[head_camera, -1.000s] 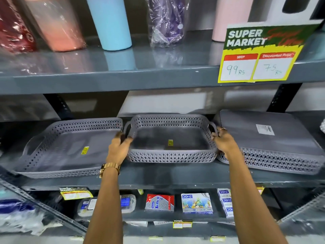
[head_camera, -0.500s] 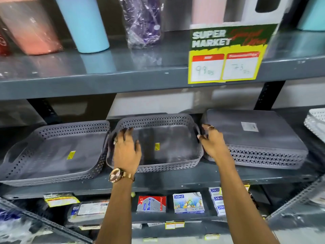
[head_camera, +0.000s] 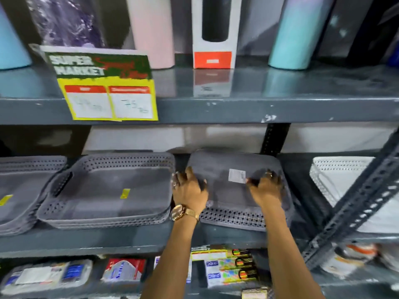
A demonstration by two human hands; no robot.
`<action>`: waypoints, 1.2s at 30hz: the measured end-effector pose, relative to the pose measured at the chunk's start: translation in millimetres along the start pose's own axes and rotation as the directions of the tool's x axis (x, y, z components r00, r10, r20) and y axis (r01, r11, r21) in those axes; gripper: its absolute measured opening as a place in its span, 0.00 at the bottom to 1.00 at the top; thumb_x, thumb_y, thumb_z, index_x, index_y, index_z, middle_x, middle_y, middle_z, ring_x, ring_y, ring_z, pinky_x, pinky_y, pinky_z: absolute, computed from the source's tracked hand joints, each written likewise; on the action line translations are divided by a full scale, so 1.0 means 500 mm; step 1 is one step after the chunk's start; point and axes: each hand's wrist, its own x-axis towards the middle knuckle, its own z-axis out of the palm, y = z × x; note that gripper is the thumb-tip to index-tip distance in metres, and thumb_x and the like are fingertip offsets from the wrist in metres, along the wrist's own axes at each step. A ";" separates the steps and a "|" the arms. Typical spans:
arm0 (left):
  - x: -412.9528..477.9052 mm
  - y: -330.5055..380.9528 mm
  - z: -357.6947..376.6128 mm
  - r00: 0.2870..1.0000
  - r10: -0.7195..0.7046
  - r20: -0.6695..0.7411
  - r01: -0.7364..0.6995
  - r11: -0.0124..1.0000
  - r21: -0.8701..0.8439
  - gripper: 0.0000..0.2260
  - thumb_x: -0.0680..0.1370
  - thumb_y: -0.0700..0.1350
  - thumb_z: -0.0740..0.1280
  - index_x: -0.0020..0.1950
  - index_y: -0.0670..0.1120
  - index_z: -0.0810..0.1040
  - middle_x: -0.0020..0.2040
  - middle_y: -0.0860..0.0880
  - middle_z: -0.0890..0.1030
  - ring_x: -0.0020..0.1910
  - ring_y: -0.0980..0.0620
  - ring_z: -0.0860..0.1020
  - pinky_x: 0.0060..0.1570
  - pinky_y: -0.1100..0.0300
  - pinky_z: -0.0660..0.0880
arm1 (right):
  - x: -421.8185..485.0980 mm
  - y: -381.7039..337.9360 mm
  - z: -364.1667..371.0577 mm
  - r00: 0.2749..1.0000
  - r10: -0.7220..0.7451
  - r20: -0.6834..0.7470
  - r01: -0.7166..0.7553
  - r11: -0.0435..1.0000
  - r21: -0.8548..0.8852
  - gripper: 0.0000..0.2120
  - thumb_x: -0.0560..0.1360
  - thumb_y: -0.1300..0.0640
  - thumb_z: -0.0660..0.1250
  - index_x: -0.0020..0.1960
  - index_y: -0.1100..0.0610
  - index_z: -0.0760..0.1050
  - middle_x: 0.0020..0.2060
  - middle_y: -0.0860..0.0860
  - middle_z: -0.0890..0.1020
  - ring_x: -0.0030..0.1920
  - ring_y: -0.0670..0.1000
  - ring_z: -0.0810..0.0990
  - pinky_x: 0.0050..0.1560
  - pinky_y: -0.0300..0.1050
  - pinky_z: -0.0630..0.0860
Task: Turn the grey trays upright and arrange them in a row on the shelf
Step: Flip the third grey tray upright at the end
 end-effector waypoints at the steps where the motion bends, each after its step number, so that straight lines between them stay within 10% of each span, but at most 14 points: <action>1: 0.000 0.007 0.010 0.999 -0.022 -0.042 0.023 1.000 0.020 0.28 0.78 0.51 0.60 0.74 0.39 0.61 0.71 0.32 0.67 0.72 0.33 0.62 0.72 0.44 0.61 | 0.005 0.018 -0.001 1.000 0.006 0.015 -0.006 1.000 0.009 0.38 0.76 0.44 0.62 0.76 0.65 0.55 0.77 0.62 0.55 0.77 0.61 0.51 0.77 0.56 0.50; 6: 0.006 0.021 0.035 0.996 0.006 -0.090 0.004 0.994 0.112 0.27 0.77 0.52 0.58 0.72 0.38 0.64 0.69 0.34 0.71 0.74 0.34 0.60 0.76 0.45 0.48 | 0.025 0.044 -0.021 0.996 0.085 0.027 -0.083 0.994 -0.074 0.48 0.72 0.34 0.61 0.77 0.64 0.49 0.78 0.63 0.48 0.78 0.62 0.46 0.76 0.60 0.42; 15: 0.031 0.065 0.015 0.951 -0.295 0.094 0.307 0.939 -0.153 0.31 0.74 0.55 0.60 0.74 0.44 0.61 0.70 0.35 0.70 0.69 0.35 0.67 0.67 0.43 0.64 | 0.062 0.088 -0.046 0.984 0.129 0.126 -0.162 0.940 0.302 0.61 0.61 0.33 0.73 0.78 0.63 0.45 0.75 0.67 0.57 0.74 0.67 0.58 0.73 0.61 0.59; 19: 0.024 0.074 -0.009 0.938 -0.347 0.010 0.315 0.838 -0.445 0.43 0.66 0.69 0.52 0.75 0.46 0.60 0.73 0.37 0.66 0.71 0.35 0.64 0.69 0.41 0.61 | 0.065 0.087 -0.061 0.994 0.105 0.039 -0.100 0.673 0.733 0.61 0.50 0.24 0.70 0.73 0.59 0.62 0.71 0.58 0.71 0.70 0.58 0.70 0.70 0.57 0.67; 26: 0.042 0.080 -0.064 0.912 -0.402 -0.087 0.102 0.424 -0.900 0.47 0.65 0.80 0.49 0.77 0.55 0.58 0.79 0.48 0.57 0.77 0.46 0.56 0.75 0.41 0.53 | 0.052 0.042 -0.113 0.993 0.112 -0.034 0.003 0.267 0.964 0.30 0.76 0.34 0.54 0.73 0.47 0.64 0.73 0.46 0.64 0.65 0.43 0.65 0.63 0.42 0.61; 32: 0.042 0.036 -0.063 0.915 -0.393 0.094 0.213 0.271 -0.939 0.54 0.56 0.84 0.47 0.77 0.57 0.56 0.77 0.50 0.62 0.76 0.47 0.61 0.75 0.43 0.55 | 0.046 0.067 -0.107 0.959 0.182 0.215 -0.251 0.201 0.947 0.66 0.43 0.15 0.51 0.77 0.43 0.54 0.77 0.49 0.60 0.75 0.55 0.61 0.74 0.62 0.58; 36: 0.012 0.020 -0.058 0.893 -0.425 0.145 0.292 0.304 -0.907 0.52 0.57 0.83 0.52 0.74 0.57 0.64 0.74 0.51 0.68 0.73 0.47 0.66 0.73 0.39 0.59 | 0.036 0.082 -0.103 0.940 0.224 0.258 -0.314 0.269 0.910 0.52 0.58 0.20 0.59 0.74 0.48 0.61 0.72 0.50 0.67 0.70 0.58 0.68 0.63 0.62 0.71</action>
